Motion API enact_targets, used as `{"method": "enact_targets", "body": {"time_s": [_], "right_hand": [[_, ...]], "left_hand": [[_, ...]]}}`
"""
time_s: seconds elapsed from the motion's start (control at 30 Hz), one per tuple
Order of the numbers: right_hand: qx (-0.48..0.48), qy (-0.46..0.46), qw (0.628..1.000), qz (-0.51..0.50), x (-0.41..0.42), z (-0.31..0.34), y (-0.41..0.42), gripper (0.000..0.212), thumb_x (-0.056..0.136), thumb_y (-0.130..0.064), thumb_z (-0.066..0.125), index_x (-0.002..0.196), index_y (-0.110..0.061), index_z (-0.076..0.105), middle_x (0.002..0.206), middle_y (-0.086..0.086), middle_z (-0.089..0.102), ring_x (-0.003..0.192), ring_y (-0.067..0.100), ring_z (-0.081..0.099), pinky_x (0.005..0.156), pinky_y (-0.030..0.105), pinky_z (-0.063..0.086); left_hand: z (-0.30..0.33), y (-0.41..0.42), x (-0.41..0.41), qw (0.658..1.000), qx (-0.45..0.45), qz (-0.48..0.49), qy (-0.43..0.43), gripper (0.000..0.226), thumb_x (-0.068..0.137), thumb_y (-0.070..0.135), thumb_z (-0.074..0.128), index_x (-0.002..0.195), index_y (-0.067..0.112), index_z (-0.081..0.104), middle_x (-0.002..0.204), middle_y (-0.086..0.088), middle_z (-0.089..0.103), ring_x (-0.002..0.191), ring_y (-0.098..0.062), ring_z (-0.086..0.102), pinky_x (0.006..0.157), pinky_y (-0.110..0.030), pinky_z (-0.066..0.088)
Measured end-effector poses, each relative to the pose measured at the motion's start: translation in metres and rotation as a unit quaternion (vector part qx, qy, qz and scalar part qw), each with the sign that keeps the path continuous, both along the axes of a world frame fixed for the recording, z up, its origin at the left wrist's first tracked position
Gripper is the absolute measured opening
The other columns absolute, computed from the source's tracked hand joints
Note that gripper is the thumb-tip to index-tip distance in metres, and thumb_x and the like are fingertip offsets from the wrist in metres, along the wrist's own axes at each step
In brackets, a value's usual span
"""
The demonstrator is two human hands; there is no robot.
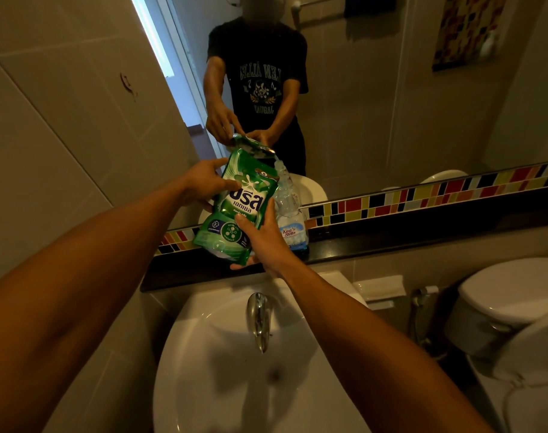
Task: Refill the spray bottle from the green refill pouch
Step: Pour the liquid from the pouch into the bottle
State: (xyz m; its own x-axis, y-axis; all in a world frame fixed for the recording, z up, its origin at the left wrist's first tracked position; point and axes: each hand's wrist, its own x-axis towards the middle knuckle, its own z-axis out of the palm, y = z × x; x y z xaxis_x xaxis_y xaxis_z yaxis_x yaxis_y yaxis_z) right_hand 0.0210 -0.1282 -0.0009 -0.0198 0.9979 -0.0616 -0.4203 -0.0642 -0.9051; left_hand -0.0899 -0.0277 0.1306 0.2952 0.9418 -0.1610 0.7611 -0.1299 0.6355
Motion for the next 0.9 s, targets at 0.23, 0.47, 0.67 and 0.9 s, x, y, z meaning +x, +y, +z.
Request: {"method": "enact_targets", "body": {"time_s": [0.23, 0.47, 0.67, 0.9], "right_hand": [[-0.001, 0.007, 1.000, -0.004, -0.002, 0.004, -0.001, 0.091, 0.101, -0.030, 0.067, 0.157, -0.059, 0.001, 0.153, 0.005, 0.051, 0.126, 0.042, 0.061, 0.066, 0.067, 0.061], [0.001, 0.017, 1.000, -0.004, -0.005, 0.004, -0.001, 0.094, 0.101, -0.030, 0.066, 0.157, -0.060, -0.003, 0.153, 0.005, 0.051, 0.118, 0.037, 0.065, 0.065, 0.065, 0.062], [-0.009, 0.024, 1.000, -0.003, -0.008, 0.003, 0.000, 0.095, 0.098, -0.033, 0.070, 0.154, -0.064, 0.000, 0.153, 0.005, 0.052, 0.122, 0.043, 0.064, 0.067, 0.074, 0.058], [-0.011, 0.041, 0.999, 0.004, -0.008, 0.005, -0.002, 0.094, 0.101, -0.031, 0.067, 0.155, -0.063, -0.003, 0.149, 0.000, 0.053, 0.121, 0.039, 0.065, 0.070, 0.070, 0.060]], "left_hand": [[0.003, 0.002, -0.001, 1.000, 0.006, 0.002, 0.012, 0.076, 0.093, 0.023, 0.071, 0.157, 0.031, 0.029, 0.113, -0.013, 0.069, 0.085, -0.026, 0.072, 0.071, -0.051, 0.062], [0.008, 0.001, 0.001, 1.000, 0.003, 0.009, 0.020, 0.079, 0.093, 0.023, 0.071, 0.158, 0.030, 0.026, 0.099, -0.006, 0.068, 0.079, -0.022, 0.071, 0.062, -0.042, 0.061], [0.011, 0.001, 0.002, 0.999, 0.002, 0.009, 0.031, 0.081, 0.093, 0.023, 0.071, 0.159, 0.029, 0.023, 0.108, -0.011, 0.069, 0.077, -0.021, 0.071, 0.056, -0.037, 0.060], [0.012, 0.002, 0.001, 0.999, 0.005, -0.001, 0.036, 0.078, 0.094, 0.023, 0.070, 0.158, 0.030, 0.026, 0.103, -0.010, 0.070, 0.074, -0.020, 0.071, 0.049, -0.031, 0.058]]}}
